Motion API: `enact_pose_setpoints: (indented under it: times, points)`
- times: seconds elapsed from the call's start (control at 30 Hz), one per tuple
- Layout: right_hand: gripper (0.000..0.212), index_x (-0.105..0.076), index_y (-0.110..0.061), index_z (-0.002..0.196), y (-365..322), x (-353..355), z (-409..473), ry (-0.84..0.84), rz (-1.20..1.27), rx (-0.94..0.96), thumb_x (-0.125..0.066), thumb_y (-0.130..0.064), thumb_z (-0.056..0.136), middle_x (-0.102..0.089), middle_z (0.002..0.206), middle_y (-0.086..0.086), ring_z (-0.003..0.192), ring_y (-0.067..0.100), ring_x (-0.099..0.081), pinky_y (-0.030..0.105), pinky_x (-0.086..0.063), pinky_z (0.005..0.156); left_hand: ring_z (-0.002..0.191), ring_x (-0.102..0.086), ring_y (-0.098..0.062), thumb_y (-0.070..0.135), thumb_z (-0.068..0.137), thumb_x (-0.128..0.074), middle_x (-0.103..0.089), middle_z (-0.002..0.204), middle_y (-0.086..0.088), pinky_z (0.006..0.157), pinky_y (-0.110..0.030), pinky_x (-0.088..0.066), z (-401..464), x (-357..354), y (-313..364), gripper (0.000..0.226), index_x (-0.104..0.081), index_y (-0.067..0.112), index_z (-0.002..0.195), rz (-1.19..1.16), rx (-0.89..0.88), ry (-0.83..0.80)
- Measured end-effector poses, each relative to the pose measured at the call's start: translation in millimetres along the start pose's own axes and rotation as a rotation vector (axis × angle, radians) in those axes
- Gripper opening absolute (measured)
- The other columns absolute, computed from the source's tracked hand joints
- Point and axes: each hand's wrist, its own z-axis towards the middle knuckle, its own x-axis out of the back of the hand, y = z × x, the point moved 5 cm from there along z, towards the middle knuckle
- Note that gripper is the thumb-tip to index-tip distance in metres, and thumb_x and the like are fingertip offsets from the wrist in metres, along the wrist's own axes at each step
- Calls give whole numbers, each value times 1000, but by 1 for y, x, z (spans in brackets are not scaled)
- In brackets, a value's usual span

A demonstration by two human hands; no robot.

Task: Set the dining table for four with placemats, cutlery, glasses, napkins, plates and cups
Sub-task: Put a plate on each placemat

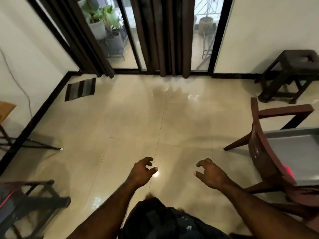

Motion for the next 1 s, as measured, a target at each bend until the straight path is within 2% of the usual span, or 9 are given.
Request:
enact_pose_setpoints:
  times: [0.13,0.33,0.43,0.5,0.57,0.73,0.8,0.9,1.0]
  points:
    - [43,-61,-32,128,4,68,86,122,111,-62,-69,-55,92,-50,129,-9,100,14,-65,32,-54,93,94,-70,-14,40,91,-80,-68,119,5,88,-36,-59,116,24,53,48,-63,29,135,49,-47,-41]
    - [50,-59,-31,133,34,124,182,151,206,-221,-68,-59,91,-49,133,-7,105,16,-65,37,-56,95,100,-69,-14,47,91,-77,-67,120,8,92,-36,-58,283,38,146,52,-61,31,137,153,-147,-189]
    - [58,-59,-30,135,43,172,224,246,309,-301,-67,-62,88,-49,138,-5,110,19,-66,37,-55,99,101,-68,-15,47,90,-79,-67,120,7,93,-35,-57,367,34,220,51,-62,32,135,261,-231,-309]
    - [54,-59,-28,137,46,205,243,289,361,-344,-71,-52,91,-48,141,-4,111,20,-67,34,-55,99,100,-68,-16,46,90,-79,-67,118,6,90,-34,-56,411,28,273,49,-63,32,134,332,-293,-356]
    - [51,-59,-27,138,59,239,262,359,423,-391,-72,-47,93,-49,140,-4,107,19,-68,31,-55,95,98,-68,-15,45,90,-80,-68,116,7,86,-30,-54,456,16,332,46,-64,33,131,382,-357,-399]
    - [52,-56,-30,138,122,305,323,424,537,-496,-69,-51,92,-49,136,-7,101,12,-64,30,-53,92,89,-70,-13,43,89,-81,-70,108,7,73,-23,-51,564,-39,449,37,-66,33,121,469,-428,-484]
    - [56,-54,-30,140,156,332,348,406,571,-534,-69,-53,91,-49,138,-3,106,16,-63,34,-53,94,91,-70,-11,46,88,-81,-71,107,7,75,-23,-53,599,-68,483,38,-66,34,121,523,-426,-506]
    - [64,-47,-27,147,195,379,373,352,547,-577,-67,-56,93,-44,146,2,125,26,-58,37,-49,102,95,-70,-11,46,89,-81,-71,108,7,79,-23,-53,625,-106,542,38,-65,35,122,558,-436,-573]
    - [68,-42,-28,151,232,437,381,348,504,-595,-63,-59,95,-40,151,2,130,28,-55,38,-48,103,99,-67,-9,46,90,-79,-69,110,9,79,-20,-49,641,-143,611,38,-63,37,123,604,-506,-635]
